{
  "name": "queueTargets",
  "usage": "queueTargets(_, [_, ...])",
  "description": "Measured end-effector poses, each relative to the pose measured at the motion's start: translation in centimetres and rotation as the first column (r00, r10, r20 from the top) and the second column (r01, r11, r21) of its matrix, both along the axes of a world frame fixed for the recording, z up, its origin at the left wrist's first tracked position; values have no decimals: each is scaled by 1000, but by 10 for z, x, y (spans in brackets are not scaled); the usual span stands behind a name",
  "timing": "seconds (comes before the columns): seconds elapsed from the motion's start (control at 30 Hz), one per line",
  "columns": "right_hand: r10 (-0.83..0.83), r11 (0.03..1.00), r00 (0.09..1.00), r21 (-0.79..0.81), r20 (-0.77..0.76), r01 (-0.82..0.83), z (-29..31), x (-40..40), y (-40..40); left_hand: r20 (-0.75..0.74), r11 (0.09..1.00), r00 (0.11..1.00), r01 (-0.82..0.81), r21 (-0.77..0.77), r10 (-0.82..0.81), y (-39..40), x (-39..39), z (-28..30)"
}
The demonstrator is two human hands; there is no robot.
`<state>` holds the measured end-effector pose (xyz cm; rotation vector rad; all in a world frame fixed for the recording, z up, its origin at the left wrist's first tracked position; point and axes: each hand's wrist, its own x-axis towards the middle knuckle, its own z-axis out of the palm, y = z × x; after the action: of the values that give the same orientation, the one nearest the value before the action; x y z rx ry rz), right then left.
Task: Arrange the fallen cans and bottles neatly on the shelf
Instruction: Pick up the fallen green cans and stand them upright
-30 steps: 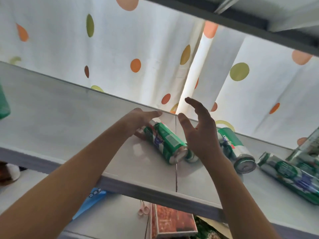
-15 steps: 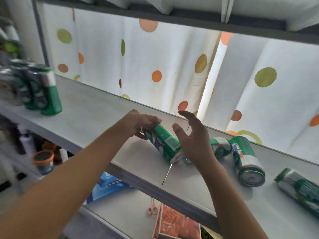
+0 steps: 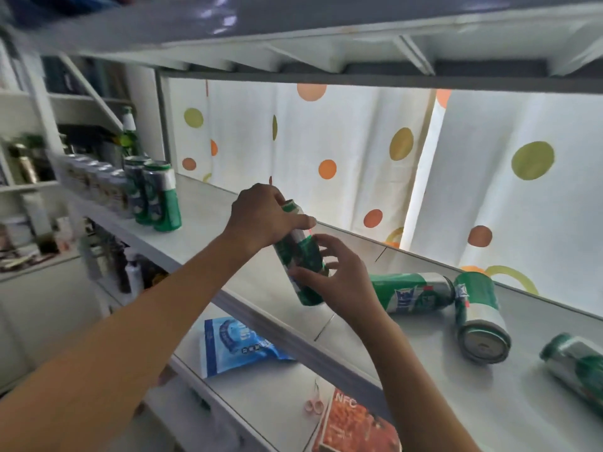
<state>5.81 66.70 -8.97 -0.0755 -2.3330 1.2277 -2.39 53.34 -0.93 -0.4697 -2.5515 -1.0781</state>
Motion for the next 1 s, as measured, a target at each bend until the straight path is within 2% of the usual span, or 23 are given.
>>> queueTargets(0.07, [-2, 1000, 1000, 9, -26, 3, 3, -1, -7, -80, 997, 997, -22, -71, 16, -5, 6, 9])
queueTargets(0.23, [-103, 994, 990, 22, -93, 105, 21, -10, -27, -191, 993, 982, -18, -120, -5, -7, 15, 28])
queueTargets(0.37, [-95, 995, 988, -46, -122, 90, 30, -17, -30, -235, 999, 971, 42, -8, -43, -13, 9, 43])
queueTargets(0.47, [-84, 992, 988, -100, -129, 71, 30, -20, -26, -219, 981, 966, 164, 106, -138, -19, 0, 48])
queueTargets(0.57, [-74, 991, 990, -120, -123, 59, 32, -23, -22, -186, 951, 960, 243, 193, -207, -27, -10, 38])
queueTargets(1.0, [-66, 984, 997, -168, -25, 61, 5, -41, -12, -138, 926, 919, 376, 25, -370, -44, -36, -58])
